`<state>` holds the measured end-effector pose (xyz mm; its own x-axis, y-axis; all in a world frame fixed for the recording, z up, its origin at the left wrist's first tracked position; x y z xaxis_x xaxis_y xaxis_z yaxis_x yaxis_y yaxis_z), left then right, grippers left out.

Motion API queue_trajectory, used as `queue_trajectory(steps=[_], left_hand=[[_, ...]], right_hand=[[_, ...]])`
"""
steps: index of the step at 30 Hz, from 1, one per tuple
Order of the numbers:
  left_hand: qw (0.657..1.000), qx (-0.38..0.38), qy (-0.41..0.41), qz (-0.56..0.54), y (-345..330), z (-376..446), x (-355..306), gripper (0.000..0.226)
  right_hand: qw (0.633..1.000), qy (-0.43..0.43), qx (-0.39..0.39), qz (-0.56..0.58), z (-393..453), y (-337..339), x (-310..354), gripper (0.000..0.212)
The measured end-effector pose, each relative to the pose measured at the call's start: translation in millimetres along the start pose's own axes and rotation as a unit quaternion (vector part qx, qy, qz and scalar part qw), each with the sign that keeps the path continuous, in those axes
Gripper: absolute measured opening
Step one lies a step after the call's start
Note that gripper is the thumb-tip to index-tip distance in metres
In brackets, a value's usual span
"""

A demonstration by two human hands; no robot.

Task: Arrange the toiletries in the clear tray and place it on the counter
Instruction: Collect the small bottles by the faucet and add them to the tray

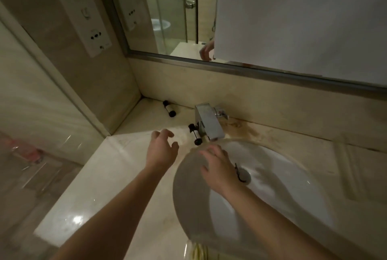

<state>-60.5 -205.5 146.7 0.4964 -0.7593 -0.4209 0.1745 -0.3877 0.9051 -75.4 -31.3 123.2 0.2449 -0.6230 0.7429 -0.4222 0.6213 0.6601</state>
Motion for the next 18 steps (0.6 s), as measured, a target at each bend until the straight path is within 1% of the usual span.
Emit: queue_trajectory(steps=[3,5,9,10,12,15,16,18], left_hand=[[1.0,-0.002,-0.021,0.023,-4,40,7,0.042],[0.998,0.015,-0.032,0.048,-11,65,12,0.05],[0.993,0.059,-0.048,0.094,-31,111,19,0.061],[0.99,0.068,-0.054,0.107,-35,120,18,0.061],[0.986,0.087,-0.067,0.128,-43,134,14,0.057],[0.981,0.098,-0.076,0.147,-54,151,6,0.049],[0.981,0.093,-0.077,0.154,-57,156,5,0.046],[0.981,0.072,-0.074,0.162,-59,164,2,0.039]], right_hand=[[0.999,0.025,0.004,-0.025,37,-15,14,0.055],[0.998,0.028,0.012,-0.063,56,-27,17,0.057],[0.992,-0.004,0.012,-0.129,77,-46,7,0.054],[0.989,-0.006,-0.003,-0.145,80,-48,5,0.052],[0.984,0.009,-0.066,-0.163,85,-48,3,0.045],[0.977,0.029,-0.131,-0.164,92,-51,1,0.019],[0.975,0.032,-0.142,-0.17,94,-52,0,0.016],[0.973,0.028,-0.148,-0.174,98,-53,-2,0.025]])
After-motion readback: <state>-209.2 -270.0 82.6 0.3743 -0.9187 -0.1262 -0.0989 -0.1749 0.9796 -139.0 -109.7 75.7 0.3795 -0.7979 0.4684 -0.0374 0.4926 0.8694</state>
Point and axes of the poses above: each hand's wrist, its own z-axis towards the middle knuckle, its own y-axis out of the back of the hand, x = y × z, the point moved 4 cm from there along z, towards the middle knuckle, and after that the axes turned 12 degrees about z, right-handed, at the moved point
